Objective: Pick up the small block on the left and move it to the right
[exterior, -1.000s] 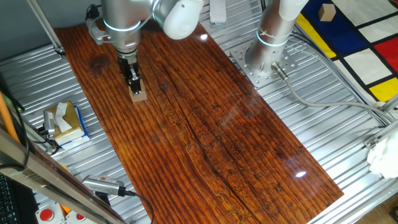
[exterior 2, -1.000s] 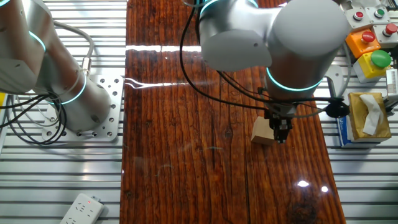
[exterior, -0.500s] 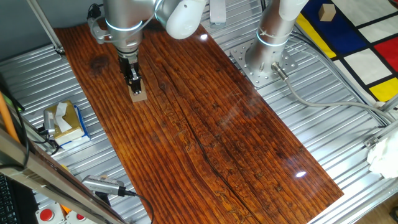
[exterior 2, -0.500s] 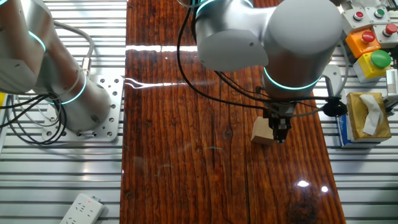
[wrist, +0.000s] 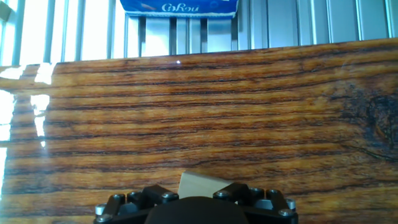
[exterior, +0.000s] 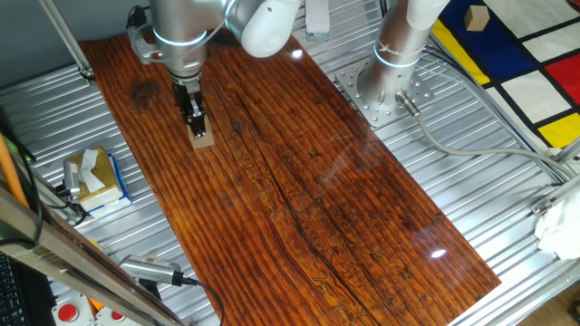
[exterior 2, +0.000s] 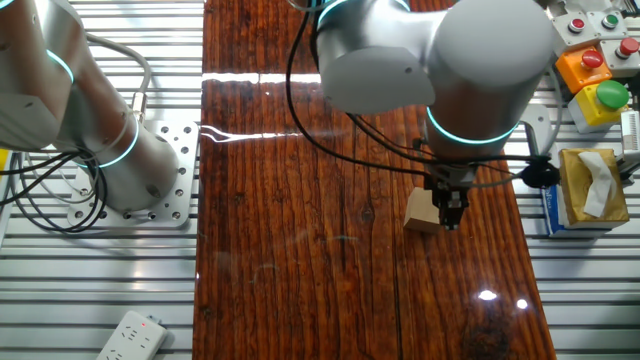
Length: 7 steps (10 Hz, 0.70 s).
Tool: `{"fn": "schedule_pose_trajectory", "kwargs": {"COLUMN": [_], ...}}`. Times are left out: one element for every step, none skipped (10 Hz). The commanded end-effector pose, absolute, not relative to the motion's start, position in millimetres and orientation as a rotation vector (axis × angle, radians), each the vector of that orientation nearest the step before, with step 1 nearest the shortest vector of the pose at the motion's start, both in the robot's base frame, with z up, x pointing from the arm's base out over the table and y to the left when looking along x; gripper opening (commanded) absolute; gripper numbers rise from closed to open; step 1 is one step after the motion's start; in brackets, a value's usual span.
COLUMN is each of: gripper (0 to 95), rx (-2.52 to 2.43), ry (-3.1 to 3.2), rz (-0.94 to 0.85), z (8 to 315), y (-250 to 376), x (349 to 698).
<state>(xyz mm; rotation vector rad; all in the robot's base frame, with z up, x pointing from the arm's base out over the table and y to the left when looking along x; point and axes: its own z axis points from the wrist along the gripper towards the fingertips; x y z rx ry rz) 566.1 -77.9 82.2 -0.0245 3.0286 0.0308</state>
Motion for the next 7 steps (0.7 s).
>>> {"fn": "schedule_pose_trajectory", "kwargs": {"gripper": [76.0,76.0,76.0,76.0,76.0,76.0,76.0], "rx": [-0.016,-0.020,-0.022,-0.022,-0.019,-0.019,-0.014], "ry": [3.086,3.099,3.105,3.105,3.104,3.101,3.099], "rz": [0.036,0.036,0.036,0.035,0.035,0.035,0.035], "z": [81.1,81.1,81.1,81.1,81.1,81.1,81.1], "y": [-77.6,-77.6,-77.6,-77.6,-77.6,-77.6,-77.6], "x": [567.8,567.8,567.8,567.8,567.8,567.8,567.8]}}
